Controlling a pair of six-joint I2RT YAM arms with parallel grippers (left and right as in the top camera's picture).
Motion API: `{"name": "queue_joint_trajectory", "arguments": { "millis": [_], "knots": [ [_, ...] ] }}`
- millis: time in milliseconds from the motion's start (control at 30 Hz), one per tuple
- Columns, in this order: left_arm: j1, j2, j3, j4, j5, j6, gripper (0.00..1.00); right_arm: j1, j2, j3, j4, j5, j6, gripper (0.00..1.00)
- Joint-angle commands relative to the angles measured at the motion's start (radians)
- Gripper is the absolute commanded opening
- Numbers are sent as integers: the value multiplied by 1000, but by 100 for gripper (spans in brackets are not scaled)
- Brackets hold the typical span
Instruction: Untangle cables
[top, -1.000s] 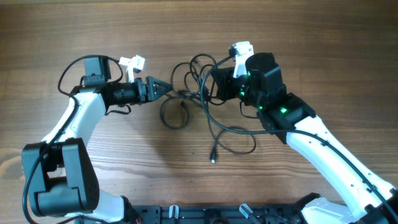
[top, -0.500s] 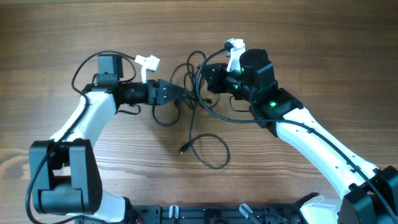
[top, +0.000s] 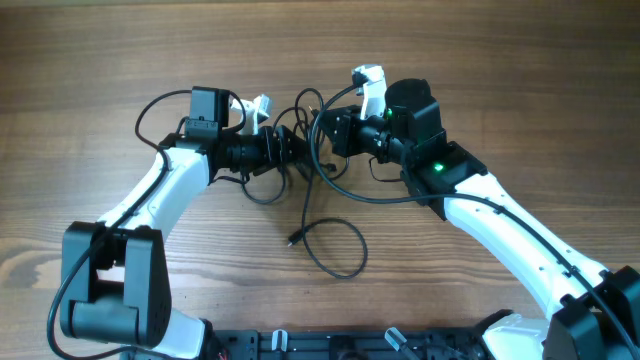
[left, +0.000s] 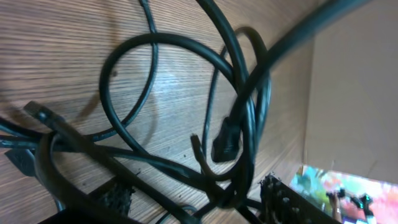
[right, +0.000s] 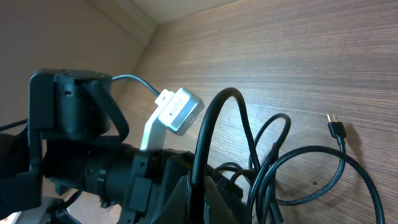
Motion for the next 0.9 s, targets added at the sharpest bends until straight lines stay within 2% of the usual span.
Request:
{"name": "queue_joint_trajectory", "arguments": {
  "millis": [0,133,200,233,267,300,367,433,467,533,633,767,867],
  "knots": [
    [-1,2,-3,1,-66,-23,63,1,3,13,13,-79,-44,4],
    [-1,2,-3,4,-72,-23,69,1,3,13,18,-103,-40,4],
    [-1,2,-3,4,-72,-22,38,1,3,13,45,-143,-20,4],
    [-1,2,-3,4,-72,-21,27,1,3,13,58,-148,5,4],
    [-1,2,-3,3,-95,-21,10,-1,2,13,78,-148,46,4],
    [-1,2,-3,2,-129,-21,4,-5,2,13,92,-147,59,4],
    [-1,2,-3,-11,-233,-22,4,-23,2,13,111,-148,63,4],
    [-1,2,-3,-36,-406,-27,4,-52,1,13,109,-155,64,4],
    [0,2,-3,-46,-495,-61,4,-74,1,13,109,-177,64,4],
    [6,2,-3,-58,-584,-94,4,-125,1,13,110,-247,64,4],
    [28,2,-3,-68,-607,-94,4,-236,1,13,122,-404,87,4],
    [72,2,-3,-79,-606,-94,4,-470,1,13,177,-729,209,4],
    [106,2,-3,-89,-606,-94,4,-680,2,13,93,-840,214,4]
  ]
}}
